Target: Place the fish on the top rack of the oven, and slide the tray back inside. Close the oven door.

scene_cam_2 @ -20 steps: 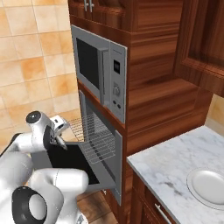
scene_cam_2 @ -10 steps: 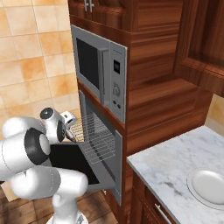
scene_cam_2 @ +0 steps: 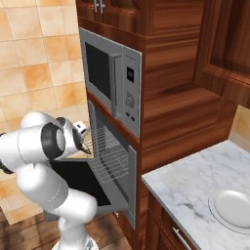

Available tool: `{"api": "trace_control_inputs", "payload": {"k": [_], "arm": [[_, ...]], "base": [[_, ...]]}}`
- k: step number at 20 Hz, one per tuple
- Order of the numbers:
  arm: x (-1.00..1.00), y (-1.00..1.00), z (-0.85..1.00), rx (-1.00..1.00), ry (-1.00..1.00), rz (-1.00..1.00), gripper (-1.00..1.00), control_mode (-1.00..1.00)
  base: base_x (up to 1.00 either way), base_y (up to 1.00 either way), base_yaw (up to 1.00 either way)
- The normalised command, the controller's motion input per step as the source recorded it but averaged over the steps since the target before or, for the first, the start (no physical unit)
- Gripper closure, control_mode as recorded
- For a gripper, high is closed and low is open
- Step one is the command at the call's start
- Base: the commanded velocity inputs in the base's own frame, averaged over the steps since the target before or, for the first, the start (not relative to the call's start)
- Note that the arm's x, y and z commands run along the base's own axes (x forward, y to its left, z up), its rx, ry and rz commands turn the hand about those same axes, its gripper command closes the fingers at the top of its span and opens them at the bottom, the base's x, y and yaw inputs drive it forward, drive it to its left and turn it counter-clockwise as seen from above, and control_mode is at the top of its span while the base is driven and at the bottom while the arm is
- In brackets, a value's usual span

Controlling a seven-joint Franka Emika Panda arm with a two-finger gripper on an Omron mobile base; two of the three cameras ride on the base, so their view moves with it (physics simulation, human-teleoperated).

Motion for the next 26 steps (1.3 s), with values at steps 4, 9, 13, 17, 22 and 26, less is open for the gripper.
{"api": "trace_control_inputs", "payload": {"k": [4, 9, 13, 17, 22, 26], "arm": [[0.45, 0.0, -0.34, -0.07, 0.0, 0.0, 1.0, -1.0], [0.45, 0.0, -0.59, -0.1, 0.0, 0.0, 1.0, -1.0], [0.49, 0.0, -0.69, -0.11, 0.0, 0.0, 1.0, -1.0], [0.49, 0.03, -0.72, -0.1, 0.0, 0.0, 1.0, -1.0], [0.72, 0.0, -0.45, -0.04, 0.01, 0.0, 1.0, -1.0], [0.91, 0.0, -0.29, 0.0, 0.01, 0.0, 1.0, -1.0]], "base": [[0.0, 0.0, 0.0], [0.0, 0.0, 0.0], [0.0, 0.0, 0.0], [0.0, 0.0, 0.0], [0.0, 0.0, 0.0], [0.0, 0.0, 0.0]]}}
